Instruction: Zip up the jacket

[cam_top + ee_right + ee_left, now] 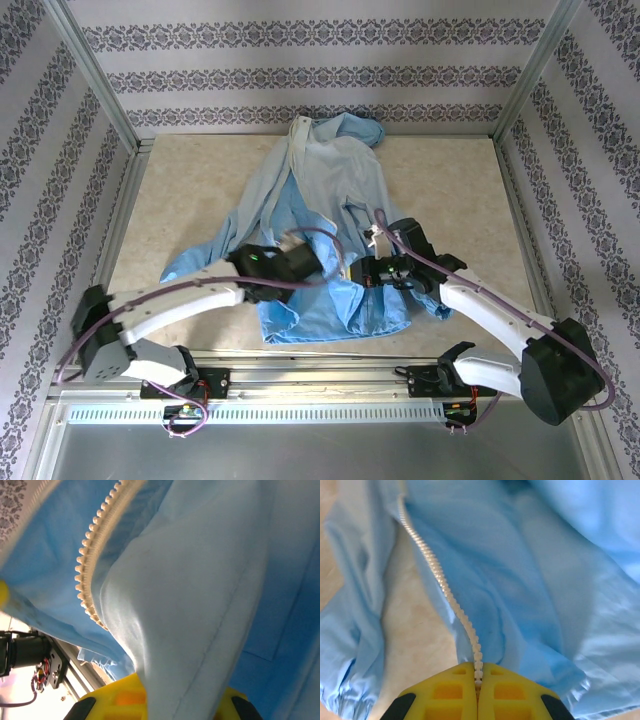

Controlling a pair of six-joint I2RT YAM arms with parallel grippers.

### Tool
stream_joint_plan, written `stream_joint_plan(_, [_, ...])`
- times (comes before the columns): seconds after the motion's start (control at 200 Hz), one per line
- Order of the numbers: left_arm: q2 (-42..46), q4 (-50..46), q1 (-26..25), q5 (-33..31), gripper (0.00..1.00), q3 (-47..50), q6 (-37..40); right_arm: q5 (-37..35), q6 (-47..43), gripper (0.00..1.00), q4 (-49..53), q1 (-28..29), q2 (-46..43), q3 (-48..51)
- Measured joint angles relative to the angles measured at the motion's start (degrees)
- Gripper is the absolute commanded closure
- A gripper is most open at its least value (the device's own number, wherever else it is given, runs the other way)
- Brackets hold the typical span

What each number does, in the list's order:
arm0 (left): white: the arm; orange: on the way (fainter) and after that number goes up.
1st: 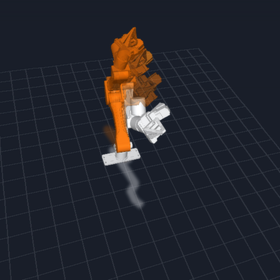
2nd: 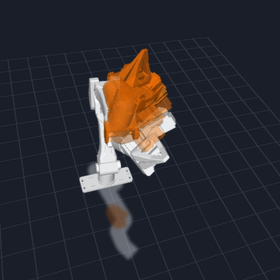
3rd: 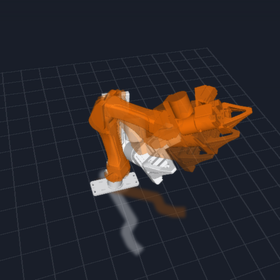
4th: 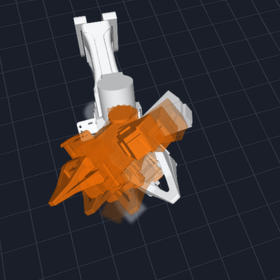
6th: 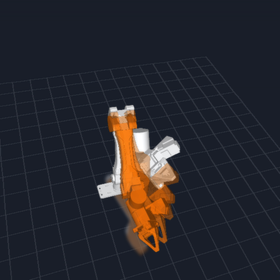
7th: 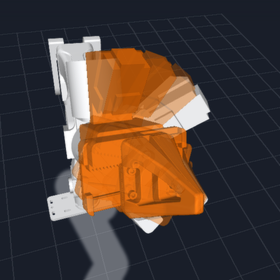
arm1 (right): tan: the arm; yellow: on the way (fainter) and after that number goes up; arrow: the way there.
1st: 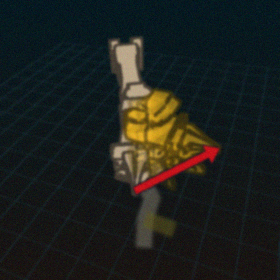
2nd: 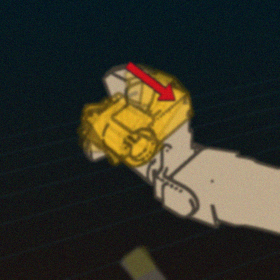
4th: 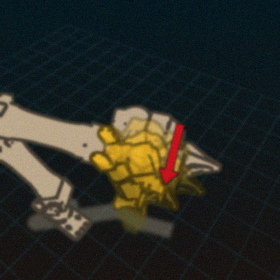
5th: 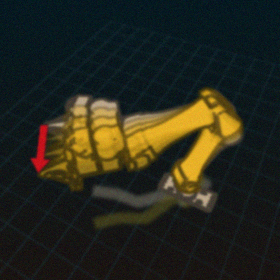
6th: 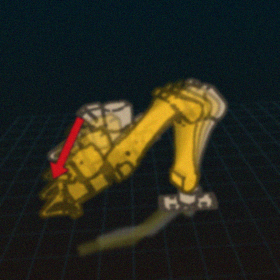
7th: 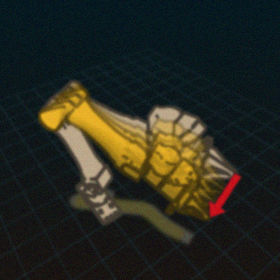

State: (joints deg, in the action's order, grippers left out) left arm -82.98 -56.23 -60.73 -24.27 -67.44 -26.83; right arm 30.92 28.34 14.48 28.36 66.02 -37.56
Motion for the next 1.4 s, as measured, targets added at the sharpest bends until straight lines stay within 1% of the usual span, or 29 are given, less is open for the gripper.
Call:
stream_joint_plan(0.07, [-5.60, 1.66, -5.38, -0.85, 1.00, 0.02, 0.55, 0.02, 0.00, 1.00, 0.52, -1.20, -0.37, 0.42])
stream_joint_plan(0.135, [-9.60, 3.32, -8.79, -1.05, 1.00, 0.42, 0.74, 0.04, -0.02, 1.00, 0.79, -2.08, -0.96, 1.09])
stream_joint_plan(0.18, [-11.37, 4.66, -10.19, -1.03, 0.99, 1.16, 0.74, 0.11, -0.04, 1.00, 0.92, -2.54, -1.36, 1.60])
stream_joint_plan(0.2, [-12.09, 5.18, -10.64, -0.87, 0.96, 1.64, 0.74, 0.22, -0.07, 1.00, 1.03, -2.75, -1.51, 1.77])
stream_joint_plan(0.22, [-12.61, 5.66, -10.95, -0.81, 0.89, 2.16, 0.72, 0.22, -0.07, 1.00, 1.14, -2.84, -1.62, 1.90])
stream_joint_plan(0.265, [-13.40, 6.32, -11.17, -0.50, 0.70, 3.30, 0.63, 0.42, -0.11, 1.00, 1.27, -3.21, -1.77, 2.19])
stream_joint_plan(0.295, [-13.68, 6.56, -11.19, -0.17, 0.62, 3.98, 0.46, 0.46, -0.20, 1.00, 1.44, -3.48, -1.77, 2.25])
stream_joint_plan(0.33, [-13.77, 6.67, -11.17, 0.11, 0.56, 4.59, 0.00, 0.48, -0.26, 1.00, 1.55, -3.52, -1.77, 2.32])
stream_joint_plan(0.37, [-13.60, 6.80, -11.17, 0.26, 0.51, 4.96, -0.63, 0.52, -0.28, 1.00, 1.62, -3.52, -1.77, 2.38])
stream_joint_plan(0.45, [-12.22, 7.23, -11.17, 0.68, 0.45, 4.98, -1.77, 0.79, -0.33, 1.00, 1.62, -3.52, -1.77, 2.47])
stream_joint_plan(0.525, [-8.98, 8.15, -11.17, 1.20, 0.43, 5.40, -2.71, 1.14, -0.50, 1.00, 1.62, -3.52, -1.77, 2.47])
stream_joint_plan(0.66, [0.28, 10.43, -10.56, 3.50, 0.39, 8.28, -5.14, 1.53, -0.72, 1.00, 1.60, -3.50, -1.77, 2.47])
stream_joint_plan(0.834, [9.20, 12.44, -7.67, 7.91, 0.40, 11.13, -9.90, 1.49, -1.22, 1.00, 1.55, -2.16, -1.68, 2.47])
stream_joint_plan(0.904, [12.20, 12.83, -4.85, 10.01, 0.42, 12.59, -14.53, 1.46, -1.33, 1.00, 1.20, -0.81, -1.14, 2.47])
stream_joint_plan(0.974, [14.95, 13.20, -0.68, 12.68, 0.45, 14.67, -20.59, 1.20, -1.33, 1.00, 0.92, 0.96, -0.17, 2.47])
stream_joint_plan(0.984, [15.65, 13.40, 0.42, 13.33, 0.45, 15.32, -22.51, 1.18, -1.33, 1.00, 0.83, 1.33, 0.09, 2.47])
stream_joint_plan(1.044, [17.68, 14.10, 3.37, 15.37, 0.43, 17.81, -27.56, 0.74, -1.31, 1.00, 0.44, 2.93, 0.90, 2.47])
stream_joint_plan(1.089, [18.71, 14.71, 4.44, 16.72, 0.41, 19.52, -31.06, 0.42, -1.29, 1.00, 0.11, 4.02, 1.38, 2.47])
stream_joint_plan(1.149, [19.12, 15.74, 4.61, 18.43, 0.40, 21.35, -35.06, -0.04, -1.01, 1.00, -0.59, 5.66, 1.90, 2.47])
stream_joint_plan(1.229, [18.64, 17.81, 4.61, 20.09, 0.37, 23.23, -38.49, -0.50, -0.37, 1.00, -1.27, 7.43, 2.08, 2.47])
stream_joint_plan(1.399, [16.48, 28.22, 4.61, 23.12, 0.34, 32.11, -45.24, -1.42, 0.46, 1.00, -2.51, 10.67, 2.32, 2.47])
